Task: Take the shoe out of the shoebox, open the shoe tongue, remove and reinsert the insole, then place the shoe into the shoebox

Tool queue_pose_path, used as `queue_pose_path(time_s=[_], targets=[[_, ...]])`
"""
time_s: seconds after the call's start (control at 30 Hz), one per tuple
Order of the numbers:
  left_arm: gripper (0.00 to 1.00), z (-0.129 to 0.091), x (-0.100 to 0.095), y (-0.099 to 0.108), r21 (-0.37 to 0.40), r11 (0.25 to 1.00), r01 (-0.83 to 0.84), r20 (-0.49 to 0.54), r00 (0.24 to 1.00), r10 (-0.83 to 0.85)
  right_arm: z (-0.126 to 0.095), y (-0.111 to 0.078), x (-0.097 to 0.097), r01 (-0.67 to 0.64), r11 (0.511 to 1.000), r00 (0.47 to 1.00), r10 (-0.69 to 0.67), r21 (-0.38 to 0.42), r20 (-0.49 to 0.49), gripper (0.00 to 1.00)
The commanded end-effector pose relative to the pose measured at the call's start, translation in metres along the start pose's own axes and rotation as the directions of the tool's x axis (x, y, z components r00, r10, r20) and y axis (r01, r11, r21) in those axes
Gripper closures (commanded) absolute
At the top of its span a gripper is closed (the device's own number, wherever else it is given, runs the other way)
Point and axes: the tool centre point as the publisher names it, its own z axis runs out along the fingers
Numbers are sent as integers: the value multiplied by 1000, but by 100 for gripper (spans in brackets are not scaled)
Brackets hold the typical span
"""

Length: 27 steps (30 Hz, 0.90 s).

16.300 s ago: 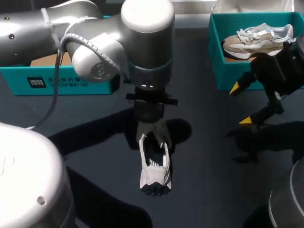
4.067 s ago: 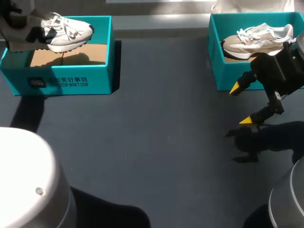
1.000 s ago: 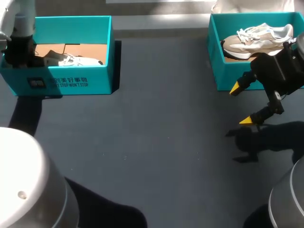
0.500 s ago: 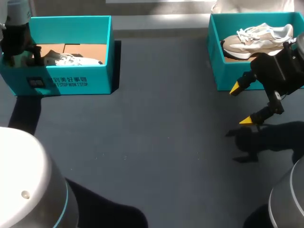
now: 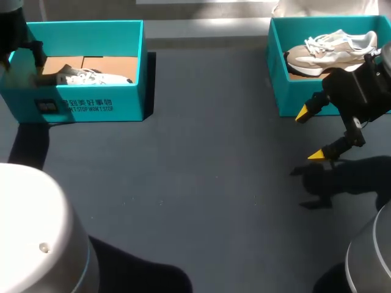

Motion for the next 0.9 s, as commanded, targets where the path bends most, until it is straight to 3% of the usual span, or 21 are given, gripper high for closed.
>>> queue_pose_path(time_s=[0.03,0.17,0.23,0.4,0.5,0.57,0.6,0.67,0.9], targets=[[0,-24,0,-4,-11,1000,-8,11,1000,8,1,0,-1,-1,1000,1000,1,3,-2,0],[0,-42,-4,1,-13,1000,-11,33,999,11,1,0,-1,-1,1000,1000,1,3,-2,0],[0,-49,-6,1,-17,1000,-6,49,999,7,-3,-7,-21,-106,994,994,107,-33,9,0],[0,-68,-5,-6,5,1000,8,95,995,-9,-23,-26,-100,-326,944,932,329,-45,150,0],[0,-70,-4,-7,5,1000,10,99,995,-10,-40,-37,-137,-475,877,839,476,-71,265,0],[0,-70,-4,-7,5,1000,10,99,995,-10,-54,-47,-157,-608,788,712,596,-100,371,0],[0,-70,-4,-7,5,1000,10,99,995,-10,-65,-53,-168,-675,727,619,650,-125,441,0],[0,-70,-4,-7,5,1000,10,99,995,-10,-82,-65,-186,-734,652,483,697,-189,530,0],[0,-70,-4,-7,5,1000,10,99,995,-10,-82,-65,-186,-734,652,483,697,-189,530,0]])
